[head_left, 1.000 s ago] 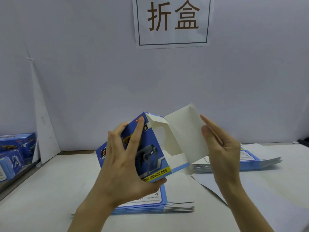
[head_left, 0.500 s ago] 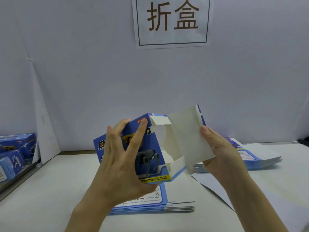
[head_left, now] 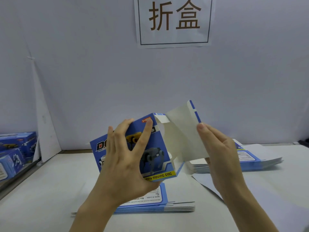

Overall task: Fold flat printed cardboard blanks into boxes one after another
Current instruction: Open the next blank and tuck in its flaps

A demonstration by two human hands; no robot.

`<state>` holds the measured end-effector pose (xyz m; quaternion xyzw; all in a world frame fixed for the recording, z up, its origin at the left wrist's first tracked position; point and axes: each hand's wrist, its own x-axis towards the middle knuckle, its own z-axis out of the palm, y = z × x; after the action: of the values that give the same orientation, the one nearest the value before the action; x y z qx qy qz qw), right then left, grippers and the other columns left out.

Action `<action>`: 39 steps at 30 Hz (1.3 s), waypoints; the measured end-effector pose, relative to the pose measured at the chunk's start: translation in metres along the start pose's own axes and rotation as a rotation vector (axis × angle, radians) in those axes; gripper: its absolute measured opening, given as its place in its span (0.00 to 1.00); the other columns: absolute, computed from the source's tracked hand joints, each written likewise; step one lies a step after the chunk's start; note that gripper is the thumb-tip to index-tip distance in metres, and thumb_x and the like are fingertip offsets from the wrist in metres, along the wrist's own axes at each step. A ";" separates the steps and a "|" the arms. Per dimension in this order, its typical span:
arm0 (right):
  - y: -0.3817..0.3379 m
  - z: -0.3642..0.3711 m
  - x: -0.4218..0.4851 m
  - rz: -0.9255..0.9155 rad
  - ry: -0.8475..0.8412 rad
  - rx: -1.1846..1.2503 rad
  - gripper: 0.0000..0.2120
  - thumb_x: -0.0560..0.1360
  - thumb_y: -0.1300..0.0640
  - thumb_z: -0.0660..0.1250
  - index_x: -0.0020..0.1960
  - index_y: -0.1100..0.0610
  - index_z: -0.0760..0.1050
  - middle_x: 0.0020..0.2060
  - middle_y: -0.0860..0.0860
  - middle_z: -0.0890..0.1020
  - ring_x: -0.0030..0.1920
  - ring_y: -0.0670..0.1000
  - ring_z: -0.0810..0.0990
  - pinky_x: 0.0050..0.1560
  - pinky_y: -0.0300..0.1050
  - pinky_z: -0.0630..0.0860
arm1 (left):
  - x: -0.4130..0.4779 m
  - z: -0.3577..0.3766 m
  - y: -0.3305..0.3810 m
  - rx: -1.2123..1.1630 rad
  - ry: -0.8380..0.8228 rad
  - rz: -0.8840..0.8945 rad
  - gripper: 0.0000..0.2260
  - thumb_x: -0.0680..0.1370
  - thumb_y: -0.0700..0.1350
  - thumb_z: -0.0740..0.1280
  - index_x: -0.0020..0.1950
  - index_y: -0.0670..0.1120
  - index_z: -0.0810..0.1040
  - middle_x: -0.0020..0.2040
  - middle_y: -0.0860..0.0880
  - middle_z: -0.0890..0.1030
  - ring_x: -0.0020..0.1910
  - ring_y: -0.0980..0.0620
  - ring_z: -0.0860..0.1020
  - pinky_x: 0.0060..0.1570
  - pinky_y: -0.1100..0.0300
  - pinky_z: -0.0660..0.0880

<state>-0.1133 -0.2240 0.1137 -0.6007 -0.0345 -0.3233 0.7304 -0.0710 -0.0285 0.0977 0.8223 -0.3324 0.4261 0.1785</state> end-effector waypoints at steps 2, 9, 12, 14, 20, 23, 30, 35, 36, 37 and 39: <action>-0.003 0.011 -0.011 -0.131 -0.113 -0.036 0.12 0.79 0.58 0.62 0.51 0.47 0.84 0.45 0.41 0.85 0.45 0.41 0.82 0.41 0.30 0.75 | 0.001 0.002 0.004 0.022 0.030 -0.006 0.45 0.65 0.70 0.65 0.75 0.47 0.59 0.67 0.37 0.63 0.67 0.40 0.63 0.58 0.30 0.70; 0.002 0.029 -0.023 -0.250 -0.251 -0.135 0.18 0.78 0.55 0.60 0.67 0.46 0.73 0.58 0.39 0.81 0.60 0.41 0.78 0.57 0.40 0.76 | 0.000 0.001 0.009 -0.023 0.021 -0.063 0.49 0.65 0.70 0.66 0.77 0.49 0.53 0.71 0.37 0.59 0.67 0.35 0.65 0.57 0.31 0.70; -0.002 0.024 -0.020 -0.259 -0.232 -0.116 0.15 0.81 0.60 0.59 0.62 0.45 0.76 0.52 0.37 0.83 0.53 0.38 0.80 0.48 0.30 0.74 | -0.001 -0.002 0.004 -0.008 -0.039 0.021 0.48 0.63 0.67 0.71 0.76 0.49 0.57 0.73 0.37 0.55 0.70 0.35 0.63 0.56 0.33 0.72; -0.003 0.022 -0.019 -0.253 -0.251 -0.122 0.15 0.81 0.59 0.59 0.61 0.45 0.77 0.51 0.38 0.83 0.51 0.40 0.80 0.46 0.30 0.74 | 0.000 -0.004 0.003 -0.031 -0.052 0.063 0.43 0.62 0.66 0.73 0.71 0.51 0.63 0.72 0.37 0.57 0.68 0.37 0.67 0.57 0.37 0.73; 0.008 0.032 -0.026 -0.230 -0.337 -0.198 0.18 0.76 0.52 0.62 0.65 0.44 0.75 0.61 0.40 0.79 0.63 0.40 0.75 0.61 0.36 0.73 | 0.005 -0.001 0.011 -0.062 0.067 0.094 0.28 0.65 0.63 0.71 0.55 0.49 0.65 0.68 0.36 0.66 0.65 0.38 0.70 0.57 0.40 0.73; 0.015 0.039 -0.032 -0.267 -0.326 -0.247 0.17 0.78 0.48 0.62 0.67 0.42 0.72 0.67 0.40 0.74 0.66 0.37 0.71 0.57 0.30 0.73 | 0.004 -0.001 0.012 -0.079 0.112 0.094 0.27 0.67 0.62 0.70 0.58 0.51 0.65 0.69 0.40 0.63 0.65 0.39 0.69 0.56 0.37 0.72; 0.010 0.040 -0.037 -0.212 -0.467 -0.366 0.20 0.75 0.46 0.54 0.58 0.20 0.65 0.68 0.32 0.62 0.69 0.33 0.61 0.57 0.28 0.72 | 0.002 0.001 0.012 -0.080 0.132 0.031 0.36 0.66 0.64 0.65 0.71 0.54 0.58 0.70 0.41 0.60 0.64 0.38 0.70 0.54 0.38 0.75; 0.002 0.029 -0.032 -0.329 -0.564 -0.476 0.23 0.73 0.45 0.62 0.67 0.31 0.66 0.65 0.39 0.61 0.68 0.38 0.63 0.59 0.31 0.72 | 0.002 -0.003 0.014 -0.039 0.176 0.009 0.35 0.65 0.61 0.68 0.68 0.52 0.63 0.68 0.41 0.60 0.63 0.39 0.71 0.52 0.43 0.77; 0.002 0.026 -0.029 -0.357 -0.550 -0.457 0.26 0.72 0.46 0.65 0.69 0.34 0.66 0.66 0.41 0.62 0.68 0.40 0.65 0.57 0.30 0.71 | 0.004 -0.004 0.015 -0.056 0.211 -0.024 0.36 0.65 0.62 0.70 0.68 0.51 0.63 0.68 0.40 0.60 0.64 0.39 0.70 0.53 0.42 0.76; 0.001 0.023 -0.027 -0.396 -0.533 -0.455 0.29 0.71 0.48 0.69 0.71 0.39 0.66 0.67 0.43 0.64 0.68 0.42 0.66 0.57 0.29 0.70 | 0.005 -0.005 0.017 -0.102 0.238 -0.078 0.39 0.63 0.63 0.71 0.68 0.50 0.62 0.68 0.40 0.60 0.66 0.40 0.68 0.55 0.42 0.76; 0.002 0.020 -0.023 -0.475 -0.493 -0.417 0.31 0.69 0.51 0.73 0.70 0.45 0.68 0.66 0.46 0.67 0.69 0.47 0.68 0.58 0.30 0.71 | 0.007 -0.009 0.022 -0.237 0.249 -0.191 0.44 0.60 0.64 0.72 0.70 0.52 0.59 0.70 0.41 0.58 0.71 0.45 0.62 0.58 0.43 0.75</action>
<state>-0.1240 -0.1959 0.1075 -0.7710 -0.2803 -0.3292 0.4676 -0.0886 -0.0416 0.1086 0.7643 -0.2758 0.4635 0.3534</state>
